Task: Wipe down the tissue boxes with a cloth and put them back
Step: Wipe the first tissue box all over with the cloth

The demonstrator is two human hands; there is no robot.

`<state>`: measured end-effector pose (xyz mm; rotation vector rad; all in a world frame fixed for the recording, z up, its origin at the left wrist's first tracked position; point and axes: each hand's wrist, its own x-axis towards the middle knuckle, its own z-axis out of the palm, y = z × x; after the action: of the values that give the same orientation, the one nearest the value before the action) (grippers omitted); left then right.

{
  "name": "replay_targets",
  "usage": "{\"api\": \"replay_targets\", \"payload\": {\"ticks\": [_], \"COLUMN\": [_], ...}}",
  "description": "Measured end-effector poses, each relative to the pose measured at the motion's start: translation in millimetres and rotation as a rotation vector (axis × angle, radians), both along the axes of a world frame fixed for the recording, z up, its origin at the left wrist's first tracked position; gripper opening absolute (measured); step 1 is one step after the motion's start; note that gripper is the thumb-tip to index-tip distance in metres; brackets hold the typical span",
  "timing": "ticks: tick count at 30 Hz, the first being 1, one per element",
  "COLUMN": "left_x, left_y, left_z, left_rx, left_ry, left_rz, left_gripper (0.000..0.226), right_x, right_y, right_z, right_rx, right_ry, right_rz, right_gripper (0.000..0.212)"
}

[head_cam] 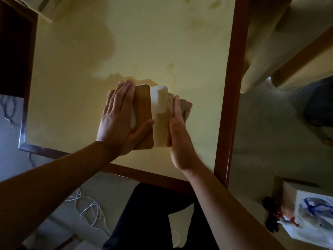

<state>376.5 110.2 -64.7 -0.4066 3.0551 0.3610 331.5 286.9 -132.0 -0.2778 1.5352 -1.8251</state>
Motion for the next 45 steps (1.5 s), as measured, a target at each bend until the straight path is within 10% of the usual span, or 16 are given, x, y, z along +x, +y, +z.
{"api": "replay_targets", "payload": {"ticks": [45], "left_x": [0.8], "left_y": [-2.8], "left_z": [0.7], "left_rx": [-0.017], "left_ry": [0.008], "left_rz": [-0.051], "left_gripper": [0.106], "right_x": [-3.9], "right_y": [-9.8], "right_z": [-2.8], "right_rx": [0.08], "right_ry": [0.095], "right_rz": [0.003], "right_gripper": [0.066]}}
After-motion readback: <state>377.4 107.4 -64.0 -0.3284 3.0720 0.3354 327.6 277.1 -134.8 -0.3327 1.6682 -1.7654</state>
